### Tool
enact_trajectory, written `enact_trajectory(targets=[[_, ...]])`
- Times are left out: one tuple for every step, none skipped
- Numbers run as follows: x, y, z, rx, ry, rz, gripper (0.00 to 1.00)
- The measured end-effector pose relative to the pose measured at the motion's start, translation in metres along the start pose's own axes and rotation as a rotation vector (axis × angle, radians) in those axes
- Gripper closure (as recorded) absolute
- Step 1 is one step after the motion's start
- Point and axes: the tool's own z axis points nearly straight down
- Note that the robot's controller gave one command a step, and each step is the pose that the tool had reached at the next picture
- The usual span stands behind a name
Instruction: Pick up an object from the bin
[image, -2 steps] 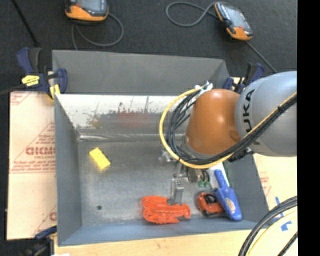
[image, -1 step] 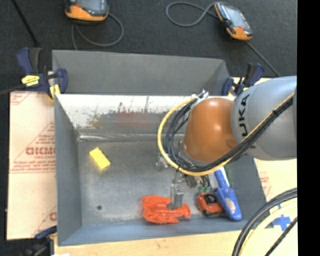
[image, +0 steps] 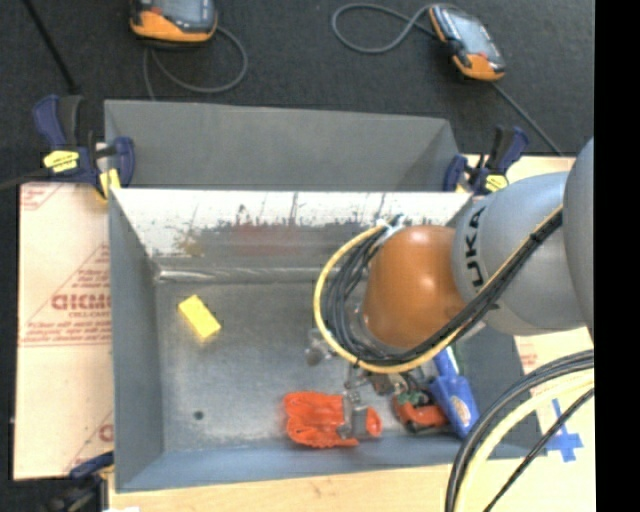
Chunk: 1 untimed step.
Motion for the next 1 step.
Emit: enact_trajectory(targets=[[0.0034,-0.0022,0.0163,0.000,-0.001,0.037,0.00]])
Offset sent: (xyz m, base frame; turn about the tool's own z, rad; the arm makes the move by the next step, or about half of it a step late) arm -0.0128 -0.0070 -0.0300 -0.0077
